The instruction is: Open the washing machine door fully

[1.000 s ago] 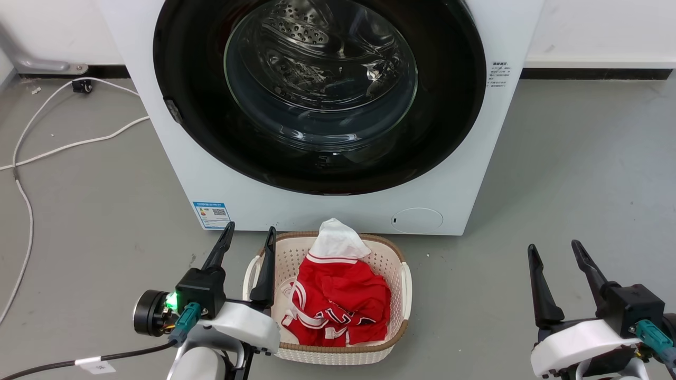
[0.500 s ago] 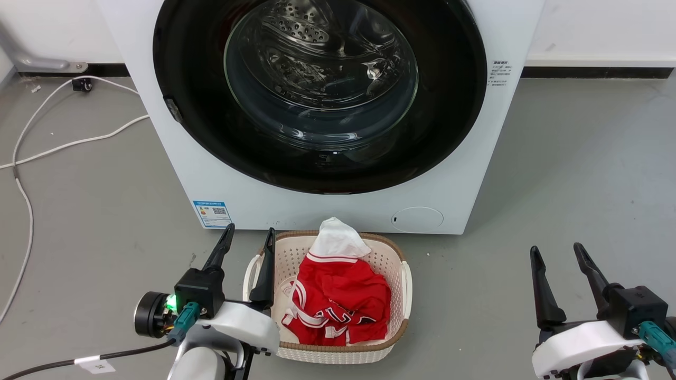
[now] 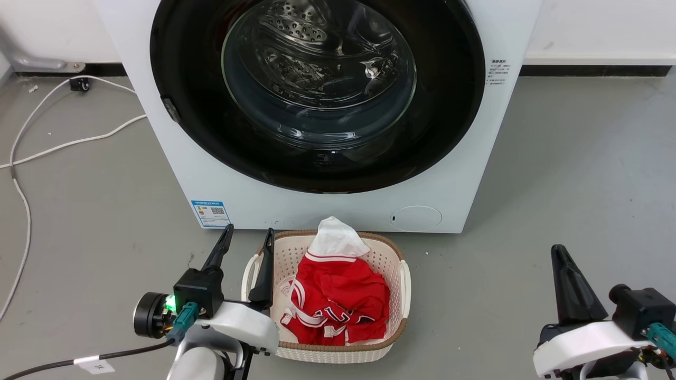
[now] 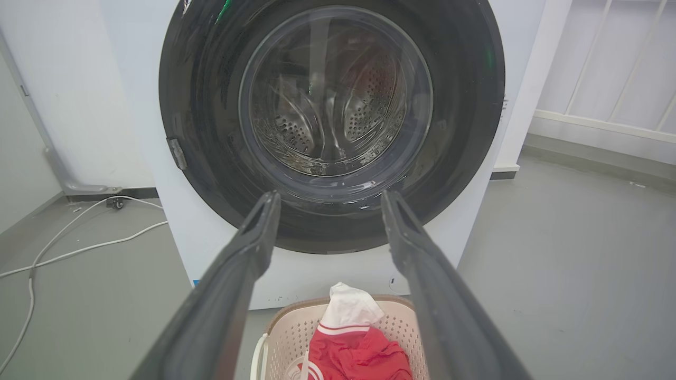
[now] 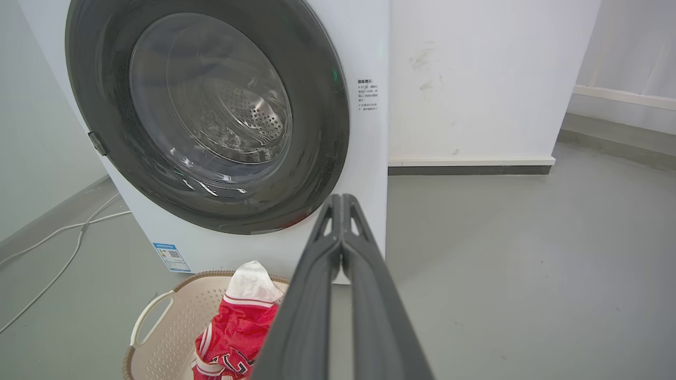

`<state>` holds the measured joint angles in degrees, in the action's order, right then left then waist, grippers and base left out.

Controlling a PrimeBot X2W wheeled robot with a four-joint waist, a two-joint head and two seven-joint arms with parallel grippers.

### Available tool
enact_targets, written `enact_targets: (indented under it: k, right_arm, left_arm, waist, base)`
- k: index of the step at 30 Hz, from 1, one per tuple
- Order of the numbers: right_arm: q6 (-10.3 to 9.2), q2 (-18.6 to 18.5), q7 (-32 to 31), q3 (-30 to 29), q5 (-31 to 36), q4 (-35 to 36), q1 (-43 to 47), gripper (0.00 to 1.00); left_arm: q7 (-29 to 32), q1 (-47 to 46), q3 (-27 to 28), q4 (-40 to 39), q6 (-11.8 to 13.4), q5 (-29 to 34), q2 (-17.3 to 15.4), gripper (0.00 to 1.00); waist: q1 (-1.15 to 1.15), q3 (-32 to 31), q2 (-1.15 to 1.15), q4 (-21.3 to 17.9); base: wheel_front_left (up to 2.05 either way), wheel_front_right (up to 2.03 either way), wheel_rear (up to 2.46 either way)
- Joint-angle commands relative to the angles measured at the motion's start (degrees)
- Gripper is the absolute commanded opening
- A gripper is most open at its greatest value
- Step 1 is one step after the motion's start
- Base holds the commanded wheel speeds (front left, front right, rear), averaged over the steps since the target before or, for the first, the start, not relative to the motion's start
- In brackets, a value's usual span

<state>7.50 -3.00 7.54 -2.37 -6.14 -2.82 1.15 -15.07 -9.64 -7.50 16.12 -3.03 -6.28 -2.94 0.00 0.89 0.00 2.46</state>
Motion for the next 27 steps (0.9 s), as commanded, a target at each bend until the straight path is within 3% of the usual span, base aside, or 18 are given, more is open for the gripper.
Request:
enact_targets:
  k: [1, 5, 11, 15, 22, 27]
  right_arm:
    - [-0.02, 0.2, 0.5, -0.2, -0.9, -0.2, -0.7, 0.0]
    - [-0.03, 0.2, 1.9, -0.8, -5.0, -0.3, -1.1, 0.0]
    - [-0.02, 0.2, 4.6, -1.2, -24.2, -2.0, -2.1, 0.0]
    - [-0.02, 0.2, 5.9, -0.8, -40.3, -3.4, -3.4, 0.0]
    - [-0.01, 0.2, 4.8, -0.4, -74.7, -3.9, -7.7, 0.0]
    - [-0.01, 0.0, 0.6, -4.2, -90.7, -6.5, -13.3, 0.0]
  left_arm:
    - [-0.1, -0.5, 0.0, 0.0, 0.0, 0.0, 0.1, 1.0]
    - [-0.1, -0.6, 0.0, 0.0, 0.0, -0.1, 0.1, 1.0]
    - [-0.1, -0.8, 0.0, -0.1, 0.1, -0.3, 0.1, 1.0]
    - [-0.1, -1.1, -0.2, -0.5, 0.4, -0.5, 0.1, 1.0]
    - [-0.1, -2.4, -0.3, -1.7, 1.0, -1.1, 0.1, 1.0]
    - [-0.1, -3.4, -0.2, -3.0, 1.4, -1.7, 0.1, 1.0]
  waist:
    - [0.0, 0.0, 0.0, 0.0]
    - [0.0, 0.2, 0.0, 0.0]
    - [0.0, 0.5, 0.0, 0.0]
    - [0.0, 1.3, 0.0, -0.1]
    - [0.0, 4.0, 0.0, 0.0]
    - [0.0, 6.8, 0.0, 0.0]
  base:
    - [0.0, 0.0, 0.0]
    - [0.0, 0.0, 0.0]
    - [0.0, 0.0, 0.0]
    - [0.0, 0.0, 0.0]
    - [0.0, 0.0, 0.0]
    - [0.0, 0.0, 0.0]
